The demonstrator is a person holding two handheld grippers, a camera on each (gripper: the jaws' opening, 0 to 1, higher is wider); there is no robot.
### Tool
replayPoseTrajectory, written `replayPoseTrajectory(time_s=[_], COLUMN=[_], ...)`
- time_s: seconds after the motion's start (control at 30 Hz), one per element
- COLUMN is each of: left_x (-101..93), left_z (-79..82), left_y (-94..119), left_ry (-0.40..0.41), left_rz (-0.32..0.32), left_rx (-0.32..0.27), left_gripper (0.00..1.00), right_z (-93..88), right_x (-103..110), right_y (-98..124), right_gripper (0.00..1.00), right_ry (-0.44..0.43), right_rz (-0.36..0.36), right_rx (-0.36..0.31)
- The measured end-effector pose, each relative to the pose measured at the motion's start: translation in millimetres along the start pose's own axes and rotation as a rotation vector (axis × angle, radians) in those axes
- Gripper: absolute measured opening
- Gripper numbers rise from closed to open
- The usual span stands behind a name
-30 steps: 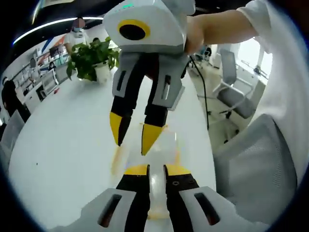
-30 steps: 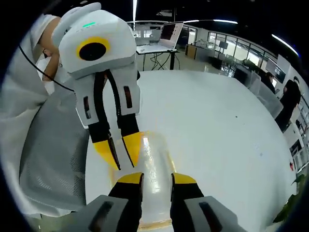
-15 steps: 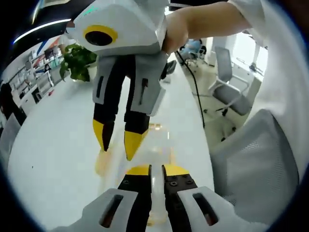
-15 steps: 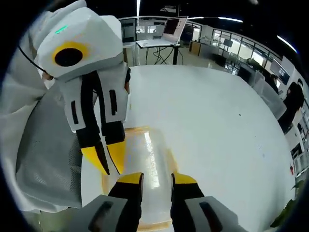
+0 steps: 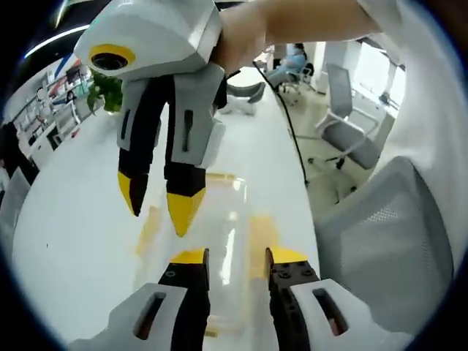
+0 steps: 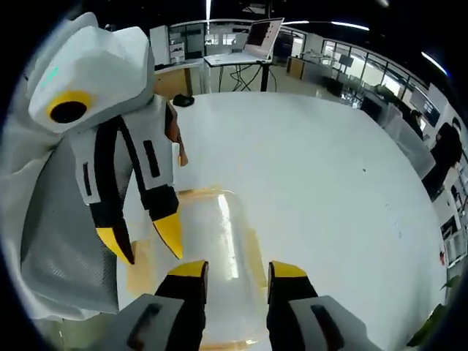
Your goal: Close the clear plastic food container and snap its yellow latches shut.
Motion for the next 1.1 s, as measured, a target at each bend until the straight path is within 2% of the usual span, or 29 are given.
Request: replayPoseTrajectory(time_s=[0.17,0.3,0.37,0.6,0.67,0.77,0.83,0.87,0.97,1.03,1.1], left_x=[0.1,-3.0,-4.5,-8.4,-9.1,-9.9,-10.1,-9.9,-9.8,-10.1,-10.2], left_z=[3.0,2.6,3.1,3.1,2.8,2.5,1.9,1.3,1.2,0.6,2.0], left_y=[-1,-3,-4,-6,-7,-9,-10,-10,-11,-12,-12], left_ry=[-0.046,-0.073,-0.100,-0.099,-0.104,-0.125,-0.157,-0.166,-0.175,-0.210,-0.196], left_rz=[0.042,0.035,0.040,0.026,0.025,0.030,0.038,0.042,0.048,0.058,0.058], left_rx=[-0.012,-0.003,-0.002,0.000,0.001,0.005,0.013,0.017,0.018,0.027,0.023], left_gripper=[0.32,0.31,0.30,0.30,0.30,0.31,0.32,0.32,0.32,0.32,0.32], right_z=[-2.7,-2.5,-1.7,-0.6,-0.2,0.2,-1.6,0.6,1.3,1.4,1.1], right_x=[-2,-3,0,-2,-3,4,4,4,2,0,0], right_y=[-3,-4,-5,-7,-7,-7,-9,-9,-10,-10,-11], right_gripper=[0.31,0.31,0.30,0.32,0.33,0.38,0.39,0.39,0.40,0.41,0.42], right_ry=[0.001,0.000,-0.004,0.007,0.008,0.011,0.053,0.045,0.058,0.054,0.049], right_rz=[0.005,0.010,0.036,0.046,0.054,0.108,0.105,0.110,0.122,0.126,0.134], right_rx=[0.014,0.016,0.013,0.021,0.023,0.027,0.052,0.038,0.053,0.058,0.064])
Point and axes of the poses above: the point that each gripper's makers call its tool centre point, and the gripper's own axes: y roughly backward along the fingers, x roughly to its left, z roughly out of its top, the point moved 3 cm from there along y, roughly backward along the fingers, and after that the axes turned 1 degree about y, right-handed, at the moved point
